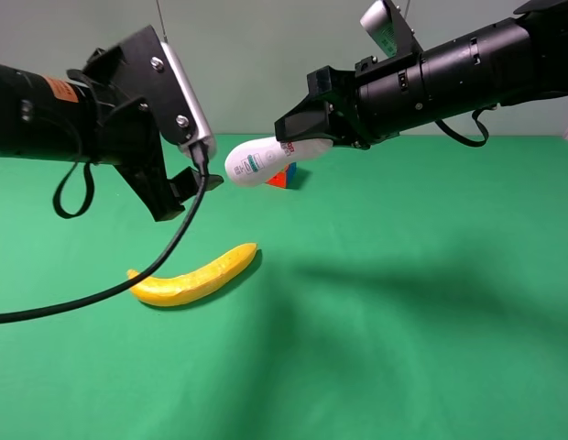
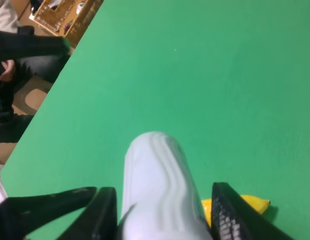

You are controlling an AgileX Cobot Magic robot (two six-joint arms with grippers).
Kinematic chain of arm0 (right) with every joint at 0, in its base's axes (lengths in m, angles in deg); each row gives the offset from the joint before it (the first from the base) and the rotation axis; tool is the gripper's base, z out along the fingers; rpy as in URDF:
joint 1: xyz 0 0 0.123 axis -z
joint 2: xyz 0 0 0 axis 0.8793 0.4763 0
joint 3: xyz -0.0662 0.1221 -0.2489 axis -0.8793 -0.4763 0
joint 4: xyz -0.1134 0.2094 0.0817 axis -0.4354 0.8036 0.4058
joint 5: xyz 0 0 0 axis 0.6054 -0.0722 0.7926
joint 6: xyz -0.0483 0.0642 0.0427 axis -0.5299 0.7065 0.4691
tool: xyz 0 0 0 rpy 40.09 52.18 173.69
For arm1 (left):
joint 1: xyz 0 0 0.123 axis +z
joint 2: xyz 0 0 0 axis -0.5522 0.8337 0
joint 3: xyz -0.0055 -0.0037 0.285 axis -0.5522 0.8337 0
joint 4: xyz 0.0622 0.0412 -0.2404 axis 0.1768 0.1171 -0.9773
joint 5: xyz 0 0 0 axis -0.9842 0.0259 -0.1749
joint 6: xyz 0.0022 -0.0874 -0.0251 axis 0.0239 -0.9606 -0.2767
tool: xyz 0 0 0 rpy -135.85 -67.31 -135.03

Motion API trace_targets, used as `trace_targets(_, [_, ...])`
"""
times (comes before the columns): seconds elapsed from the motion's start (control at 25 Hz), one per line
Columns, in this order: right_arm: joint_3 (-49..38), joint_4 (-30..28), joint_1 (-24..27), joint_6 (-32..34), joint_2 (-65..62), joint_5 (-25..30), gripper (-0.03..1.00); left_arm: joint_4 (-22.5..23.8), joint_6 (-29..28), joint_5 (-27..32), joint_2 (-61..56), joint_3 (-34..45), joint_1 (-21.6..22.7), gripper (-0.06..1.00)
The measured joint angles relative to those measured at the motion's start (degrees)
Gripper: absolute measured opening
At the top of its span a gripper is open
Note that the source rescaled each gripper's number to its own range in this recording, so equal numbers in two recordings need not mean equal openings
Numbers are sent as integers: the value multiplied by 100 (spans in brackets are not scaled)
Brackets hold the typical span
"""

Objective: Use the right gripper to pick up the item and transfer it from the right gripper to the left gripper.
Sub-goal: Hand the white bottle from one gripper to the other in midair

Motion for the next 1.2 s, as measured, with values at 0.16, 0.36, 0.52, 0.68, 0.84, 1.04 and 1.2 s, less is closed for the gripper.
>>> trace_targets(0.16, [0,-6,0,0,0,68,3,53,1,-310,246,0,-241,100])
trace_targets(0.36, [0,-10,0,0,0,82,3,471,-122,-783,442,-11,-472,100])
trace_targets(0.52, [0,-12,0,0,0,93,3,558,-443,-1190,559,-11,-503,100])
trace_targets(0.68, [0,-24,0,0,0,19,3,869,-823,-1462,700,-11,-503,100])
trace_targets(0.84, [0,-19,0,0,0,-37,3,1349,-1491,-1743,792,-11,-503,100])
trace_targets(1.04, [0,34,0,0,0,-20,3,1968,-2235,-2030,797,-11,-510,100])
trace_targets(1.2, [0,18,0,0,0,-21,3,2084,-2430,-2236,948,-11,-510,100])
